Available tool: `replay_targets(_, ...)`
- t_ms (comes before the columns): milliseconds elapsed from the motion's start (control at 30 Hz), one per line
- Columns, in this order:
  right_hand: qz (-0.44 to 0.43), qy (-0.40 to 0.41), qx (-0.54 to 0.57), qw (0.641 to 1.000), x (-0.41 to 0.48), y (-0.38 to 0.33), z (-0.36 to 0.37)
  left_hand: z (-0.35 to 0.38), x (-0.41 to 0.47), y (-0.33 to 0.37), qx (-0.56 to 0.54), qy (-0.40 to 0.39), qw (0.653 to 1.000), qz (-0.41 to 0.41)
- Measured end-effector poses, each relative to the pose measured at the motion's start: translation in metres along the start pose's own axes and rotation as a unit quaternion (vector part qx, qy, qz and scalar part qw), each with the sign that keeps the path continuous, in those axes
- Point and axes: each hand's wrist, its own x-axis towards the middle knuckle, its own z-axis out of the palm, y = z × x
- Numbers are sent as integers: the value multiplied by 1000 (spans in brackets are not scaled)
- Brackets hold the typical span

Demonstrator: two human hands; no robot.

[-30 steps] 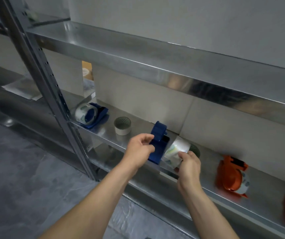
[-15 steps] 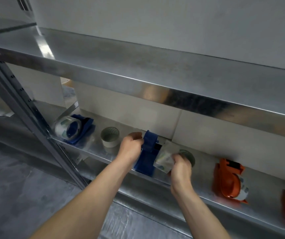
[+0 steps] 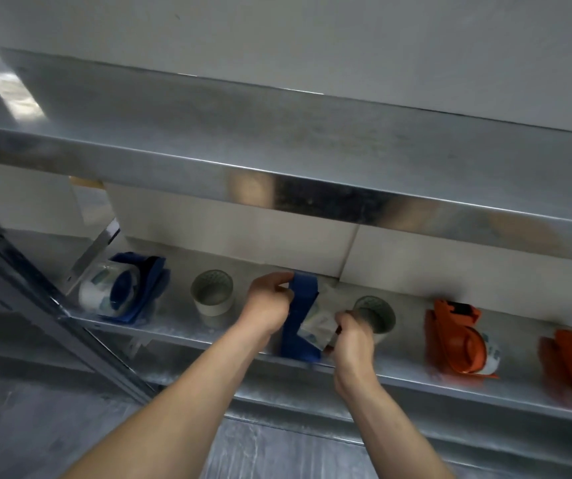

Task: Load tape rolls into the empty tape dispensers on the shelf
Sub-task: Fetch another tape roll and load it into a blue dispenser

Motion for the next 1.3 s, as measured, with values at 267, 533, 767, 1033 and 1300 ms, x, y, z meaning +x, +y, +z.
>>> replay_targets(267, 2, 44, 13, 999, -1, 4, 17, -7, 14, -9, 27, -35, 999, 22)
replay_targets(533, -12, 59, 11, 998, 4, 0, 27, -13, 23, -14, 19, -49, 998, 25)
replay_targets(767, -162, -54, -227, 959, -10, -6, 31, -6, 15, -5, -66, -93, 993, -2)
replay_targets(1033, -111, -93, -77, 986, 14, -1, 20, -7, 18, -7, -48, -81, 996, -2)
replay_targets(1300, -114, -91, -28, 989, 23, -2, 19, -6, 18, -4, -31, -62, 998, 7)
